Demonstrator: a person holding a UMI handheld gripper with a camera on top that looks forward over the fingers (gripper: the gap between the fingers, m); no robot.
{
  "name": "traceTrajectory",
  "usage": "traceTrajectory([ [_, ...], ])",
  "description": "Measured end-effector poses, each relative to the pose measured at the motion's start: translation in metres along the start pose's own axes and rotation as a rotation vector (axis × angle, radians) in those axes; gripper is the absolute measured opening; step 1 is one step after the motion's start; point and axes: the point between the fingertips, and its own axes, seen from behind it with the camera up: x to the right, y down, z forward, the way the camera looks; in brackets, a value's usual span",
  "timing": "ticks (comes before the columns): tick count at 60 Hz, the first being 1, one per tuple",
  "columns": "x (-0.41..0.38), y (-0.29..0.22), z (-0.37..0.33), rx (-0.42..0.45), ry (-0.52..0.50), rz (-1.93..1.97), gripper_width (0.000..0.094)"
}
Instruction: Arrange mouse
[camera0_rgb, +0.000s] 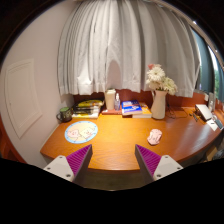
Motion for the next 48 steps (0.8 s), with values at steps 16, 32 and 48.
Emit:
traceTrajectory([
  [16, 0.106, 0.088, 0.022, -0.161, 0.139, 0.059, 0.0848],
  [32, 0.193, 0.098, 0.111, -0.189, 0.195, 0.055, 0.0842],
  [48, 0.220, 0.074, 0.214, -0.244, 0.154, 0.077, 0.0842],
])
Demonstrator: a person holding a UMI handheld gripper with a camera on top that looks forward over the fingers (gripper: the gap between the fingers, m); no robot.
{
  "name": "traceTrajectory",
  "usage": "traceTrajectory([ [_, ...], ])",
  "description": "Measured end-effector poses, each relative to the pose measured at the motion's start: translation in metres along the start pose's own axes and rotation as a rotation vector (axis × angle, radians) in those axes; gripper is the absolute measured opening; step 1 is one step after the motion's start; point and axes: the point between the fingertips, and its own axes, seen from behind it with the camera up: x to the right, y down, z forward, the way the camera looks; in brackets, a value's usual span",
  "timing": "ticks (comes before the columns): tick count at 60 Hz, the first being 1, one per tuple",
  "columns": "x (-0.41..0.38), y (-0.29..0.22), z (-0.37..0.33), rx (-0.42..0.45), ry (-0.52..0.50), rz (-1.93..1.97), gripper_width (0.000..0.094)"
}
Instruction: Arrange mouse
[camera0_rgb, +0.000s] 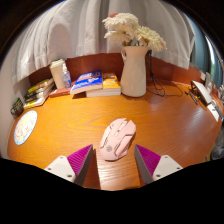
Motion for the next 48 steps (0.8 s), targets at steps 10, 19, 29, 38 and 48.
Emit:
traceTrajectory([
  [10, -0.007, -0.023, 0.035, -0.033, -0.028, -0.025, 0.0861],
  [19, -0.013, -0.040, 0.054, -0.047, -0.038, -0.024, 0.0794],
  [29, -0.016, -0.049, 0.065, -0.049, -0.048, -0.045, 0.0551],
  [38, -0.018, -0.049, 0.067, -0.060, -0.049, -0.076, 0.0457],
  [48, -0.017, -0.054, 0.066, -0.120, -0.011, -0.048, 0.0395],
])
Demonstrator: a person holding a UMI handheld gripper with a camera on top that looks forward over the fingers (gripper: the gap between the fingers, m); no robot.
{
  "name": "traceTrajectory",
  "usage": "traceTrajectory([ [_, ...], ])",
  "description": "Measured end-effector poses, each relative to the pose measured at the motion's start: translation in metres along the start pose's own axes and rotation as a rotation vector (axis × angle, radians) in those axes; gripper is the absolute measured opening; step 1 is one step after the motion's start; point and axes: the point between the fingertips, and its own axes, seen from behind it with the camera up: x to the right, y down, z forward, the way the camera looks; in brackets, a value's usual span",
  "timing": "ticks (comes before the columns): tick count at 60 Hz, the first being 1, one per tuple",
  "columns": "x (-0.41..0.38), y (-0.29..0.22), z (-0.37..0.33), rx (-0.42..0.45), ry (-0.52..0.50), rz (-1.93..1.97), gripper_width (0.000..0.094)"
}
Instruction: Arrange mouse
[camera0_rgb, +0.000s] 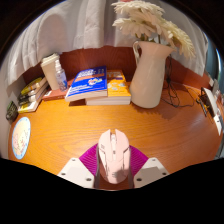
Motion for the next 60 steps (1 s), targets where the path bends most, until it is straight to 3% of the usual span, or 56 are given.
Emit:
traceTrajectory([
  [5, -0.003, -0.036, -0.022, 0.048, 0.029, 0.039, 0.0396],
  [17, -0.052, -0.166, -0.127, 0.305, 0.074, 0.102, 0.0402],
  [24, -0.114, -0.222, -0.187, 0.424, 0.033, 0.125, 0.0404],
  [31, -0.191, -0.242, -0.218, 0.484, -0.021, 0.107, 0.0405],
  [39, -0.291, -0.214, -0.189, 0.421, -0.098, 0.059, 0.0401],
  [47, -0.367, -0.139, -0.121, 0.275, -0.125, 0.008, 0.0395],
  [60, -0.418, -0.030, -0.033, 0.079, -0.124, -0.034, 0.0394],
])
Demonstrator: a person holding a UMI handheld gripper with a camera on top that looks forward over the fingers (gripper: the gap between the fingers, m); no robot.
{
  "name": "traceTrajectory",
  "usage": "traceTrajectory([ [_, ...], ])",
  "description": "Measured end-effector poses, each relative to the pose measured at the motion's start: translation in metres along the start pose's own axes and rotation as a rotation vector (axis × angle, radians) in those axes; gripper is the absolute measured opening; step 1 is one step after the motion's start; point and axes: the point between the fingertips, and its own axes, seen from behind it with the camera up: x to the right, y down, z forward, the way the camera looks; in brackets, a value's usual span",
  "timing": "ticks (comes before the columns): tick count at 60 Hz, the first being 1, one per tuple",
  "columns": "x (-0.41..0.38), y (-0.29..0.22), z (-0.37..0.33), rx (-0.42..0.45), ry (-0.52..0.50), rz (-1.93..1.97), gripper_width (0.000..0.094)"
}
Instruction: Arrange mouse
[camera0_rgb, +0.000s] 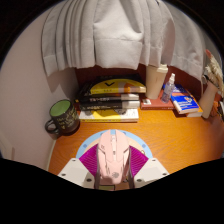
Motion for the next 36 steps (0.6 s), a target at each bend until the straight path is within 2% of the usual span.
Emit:
traceTrajectory([
  [4, -0.001, 0.021, 0.013, -0.039, 0.009, 0.003, 0.0397],
  [5, -0.001, 0.026, 0.015, -0.045, 0.012, 0.005, 0.0358],
  [6, 0.000, 0.031, 0.018, -0.054, 0.016, 0.009, 0.0397],
  [8, 0.000, 0.039, 0.021, -0.073, 0.022, 0.019, 0.0399],
  [9, 0.001, 0.034, 0.020, -0.051, 0.025, 0.015, 0.0356],
  [10, 0.002, 0.034, 0.021, -0.037, 0.031, 0.009, 0.0400],
  [14, 0.004, 0.036, 0.022, -0.036, 0.052, -0.014, 0.0405],
  [20, 0.003, 0.036, 0.024, -0.040, 0.058, -0.019, 0.0493],
  [24, 0.000, 0.038, 0.022, -0.076, 0.036, 0.005, 0.0537],
  [27, 0.000, 0.037, 0.015, -0.099, 0.021, 0.031, 0.0613],
  [31, 0.005, 0.020, -0.002, -0.062, 0.015, 0.035, 0.0758],
  [36, 0.017, -0.004, -0.036, -0.005, 0.011, 0.018, 0.0813],
])
